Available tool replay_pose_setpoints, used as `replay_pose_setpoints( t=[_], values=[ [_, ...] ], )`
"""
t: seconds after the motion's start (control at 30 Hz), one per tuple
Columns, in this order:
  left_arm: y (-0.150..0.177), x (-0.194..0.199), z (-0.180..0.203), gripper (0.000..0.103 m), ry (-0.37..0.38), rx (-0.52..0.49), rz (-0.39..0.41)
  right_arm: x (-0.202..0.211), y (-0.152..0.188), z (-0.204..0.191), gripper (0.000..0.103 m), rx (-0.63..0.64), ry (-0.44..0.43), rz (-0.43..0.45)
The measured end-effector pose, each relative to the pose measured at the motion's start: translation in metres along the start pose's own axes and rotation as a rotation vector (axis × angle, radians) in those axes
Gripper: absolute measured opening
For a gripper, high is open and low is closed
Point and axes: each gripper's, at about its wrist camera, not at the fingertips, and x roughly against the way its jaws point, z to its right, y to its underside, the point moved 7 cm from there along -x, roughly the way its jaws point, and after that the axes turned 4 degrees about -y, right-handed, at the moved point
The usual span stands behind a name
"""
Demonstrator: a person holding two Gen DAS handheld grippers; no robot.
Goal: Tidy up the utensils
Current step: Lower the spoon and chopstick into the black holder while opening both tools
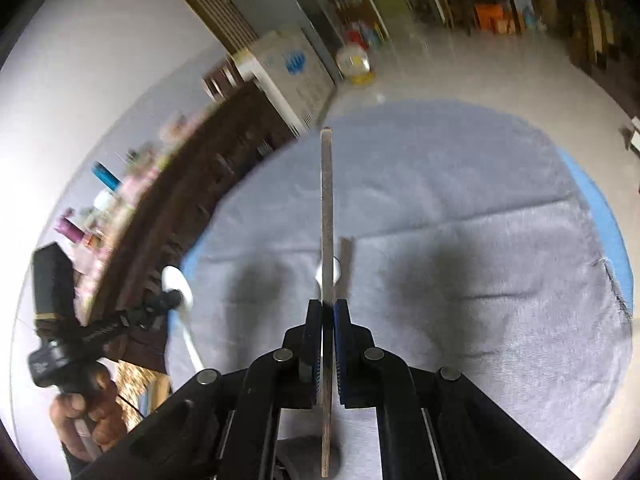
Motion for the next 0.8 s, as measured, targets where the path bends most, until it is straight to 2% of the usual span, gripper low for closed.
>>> replay_pose_setpoints(
  t=[0.13, 0.23, 0.33, 0.43, 0.67, 0.8],
  values=[
    [0.01, 0.025, 0.014, 0.003, 0.021, -0.023, 0.079, 0.034, 0.008, -0.028, 0.007, 0.032, -0.041, 0.123],
    [0.02, 0.033, 0.025, 0.003, 0.032, -0.052, 0.132, 0.047, 0.017, -0.045, 0.007, 0.05, -0.059, 0.174],
    [0.033, 0.032, 0.032, 0.003, 0.045, -0.076, 0.15, 0.053, 0.03, -0.054, 0.007, 0.079, -0.06, 0.205],
    [0.046, 0.026, 0.036, 0.003, 0.054, -0.095, 0.152, 0.048, 0.046, -0.059, 0.007, 0.095, -0.061, 0.215],
    [0.072, 0.01, 0.039, 0.003, 0.073, -0.139, 0.159, 0.031, 0.073, -0.06, 0.007, 0.151, -0.002, 0.217],
    [0.086, 0.002, 0.039, 0.003, 0.079, -0.151, 0.141, 0.016, 0.087, -0.058, 0.007, 0.167, 0.011, 0.188]
  ],
)
